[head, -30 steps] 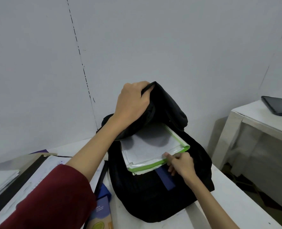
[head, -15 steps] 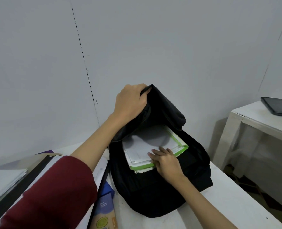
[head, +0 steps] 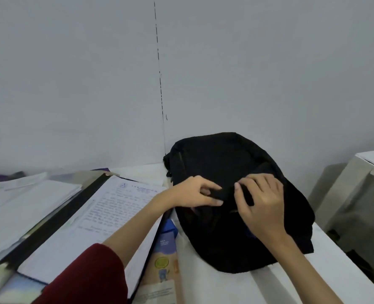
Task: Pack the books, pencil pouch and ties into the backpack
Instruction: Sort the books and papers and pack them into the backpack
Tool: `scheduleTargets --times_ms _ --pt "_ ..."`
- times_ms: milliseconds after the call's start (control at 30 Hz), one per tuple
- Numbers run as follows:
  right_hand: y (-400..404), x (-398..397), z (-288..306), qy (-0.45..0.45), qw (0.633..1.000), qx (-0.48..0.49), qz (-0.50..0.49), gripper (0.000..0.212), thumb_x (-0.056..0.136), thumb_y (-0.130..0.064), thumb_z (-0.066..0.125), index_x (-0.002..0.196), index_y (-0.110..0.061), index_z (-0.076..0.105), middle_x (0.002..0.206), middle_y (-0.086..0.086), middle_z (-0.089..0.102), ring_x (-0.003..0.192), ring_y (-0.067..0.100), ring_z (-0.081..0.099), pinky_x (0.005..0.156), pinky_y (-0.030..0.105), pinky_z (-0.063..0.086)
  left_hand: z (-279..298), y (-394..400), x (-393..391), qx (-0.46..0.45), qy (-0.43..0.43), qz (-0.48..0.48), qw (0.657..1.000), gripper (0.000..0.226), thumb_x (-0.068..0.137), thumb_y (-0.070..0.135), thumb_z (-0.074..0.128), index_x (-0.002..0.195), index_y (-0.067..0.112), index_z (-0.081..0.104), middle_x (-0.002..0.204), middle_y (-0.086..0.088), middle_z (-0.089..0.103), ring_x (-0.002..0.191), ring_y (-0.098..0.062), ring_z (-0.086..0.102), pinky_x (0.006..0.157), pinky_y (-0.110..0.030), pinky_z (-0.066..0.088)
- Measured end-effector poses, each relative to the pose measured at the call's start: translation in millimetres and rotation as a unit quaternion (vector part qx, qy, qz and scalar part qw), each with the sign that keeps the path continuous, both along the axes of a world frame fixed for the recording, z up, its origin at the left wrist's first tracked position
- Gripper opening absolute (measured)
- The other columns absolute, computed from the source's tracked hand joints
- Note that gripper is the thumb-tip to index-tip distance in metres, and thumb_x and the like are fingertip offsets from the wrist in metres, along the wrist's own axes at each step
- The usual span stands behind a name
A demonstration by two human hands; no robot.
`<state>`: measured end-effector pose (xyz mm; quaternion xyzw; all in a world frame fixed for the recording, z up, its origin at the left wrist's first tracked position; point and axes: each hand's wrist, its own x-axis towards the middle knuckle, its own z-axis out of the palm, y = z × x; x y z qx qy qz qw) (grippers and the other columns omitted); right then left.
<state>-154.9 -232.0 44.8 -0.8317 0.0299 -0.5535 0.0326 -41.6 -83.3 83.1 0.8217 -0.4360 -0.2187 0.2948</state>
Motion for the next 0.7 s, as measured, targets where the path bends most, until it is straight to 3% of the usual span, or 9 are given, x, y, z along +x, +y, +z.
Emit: scheduleTargets --times_ms 33,100,200,333,400,500,600,700 --pt "3 5 -10 0.044 0.999 0.001 -0.003 0.023 0.087 -0.021 0.053 0.074 -0.009 0.068 0.076 0.003 0.065 0.074 0.022 0.059 0.078 0.035 0.038 -7 15 -3 0.030 0.060 0.002 0.998 0.045 0.088 0.032 0.063 0.130 0.021 0.055 0.118 -0.003 0.065 0.103 -0.012 0.063 0.073 -0.017 0.054" --pt "11 13 -32 0.123 0.992 0.021 -0.008 0.031 0.086 -0.027 0.046 0.068 -0.012 0.067 0.068 -0.001 0.062 0.065 0.021 0.059 0.076 0.035 0.035 -20 48 -4 0.027 0.100 0.023 0.994 0.039 0.090 0.032 0.061 0.126 0.020 0.057 0.108 -0.005 0.070 0.096 -0.014 0.067 0.080 -0.021 0.052" --pt "35 21 -49 0.165 0.984 0.066 0.013 0.035 0.086 -0.029 0.041 0.067 -0.013 0.065 0.064 -0.003 0.060 0.062 0.018 0.057 0.074 0.035 0.037 -35 114 0 -0.032 0.048 0.138 0.989 0.023 0.090 0.030 0.061 0.112 0.026 0.066 0.097 0.004 0.073 0.093 -0.004 0.065 0.089 -0.020 0.048" --pt "93 38 -45 0.159 0.973 0.106 0.132 0.033 0.087 -0.029 0.045 0.060 -0.015 0.059 0.056 -0.005 0.055 0.054 0.012 0.048 0.067 0.028 0.035 -45 227 12 -0.028 -0.027 0.264 0.964 0.013 0.089 0.028 0.063 0.091 0.040 0.066 0.089 0.024 0.070 0.089 0.009 0.063 0.083 -0.013 0.046" --pt "133 53 -42 0.184 0.958 0.124 0.183 0.033 0.086 -0.028 0.047 0.056 -0.015 0.054 0.053 -0.005 0.051 0.050 0.012 0.046 0.061 0.029 0.038 -44 283 18 -0.021 -0.053 0.343 0.938 0.014 0.089 0.025 0.063 0.088 0.039 0.066 0.087 0.030 0.067 0.089 0.009 0.061 0.075 -0.007 0.040" --pt "201 78 -45 0.267 0.928 0.129 0.227 0.032 0.082 -0.022 0.056 0.052 -0.012 0.052 0.050 -0.004 0.052 0.051 0.016 0.048 0.054 0.031 0.040 -53 359 29 -0.003 -0.072 0.491 0.868 0.014 0.090 0.025 0.061 0.102 0.023 0.068 0.111 0.006 0.063 0.108 -0.012 0.055 0.085 -0.019 0.036" --pt "275 97 -51 0.355 0.883 0.114 0.285 0.021 0.090 -0.021 0.056 0.076 -0.010 0.067 0.078 0.000 0.067 0.079 0.023 0.057 0.073 0.034 0.042 -67 412 36 0.008 -0.054 0.574 0.817 0.036 0.089 0.025 0.063 0.122 0.010 0.057 0.130 -0.012 0.054 0.117 -0.027 0.051 0.095 -0.030 0.038" --pt "336 112 -51 0.425 0.848 0.125 0.292 0.027 0.096 -0.035 0.047 0.111 -0.018 0.061 0.117 -0.007 0.059 0.111 0.018 0.047 0.091 0.031 0.037 -71 435 37 -0.050 0.027 0.614 0.787 0.050 0.091 0.030 0.060 0.133 0.010 0.043 0.130 -0.012 0.048 0.110 -0.027 0.051 0.082 -0.029 0.041"
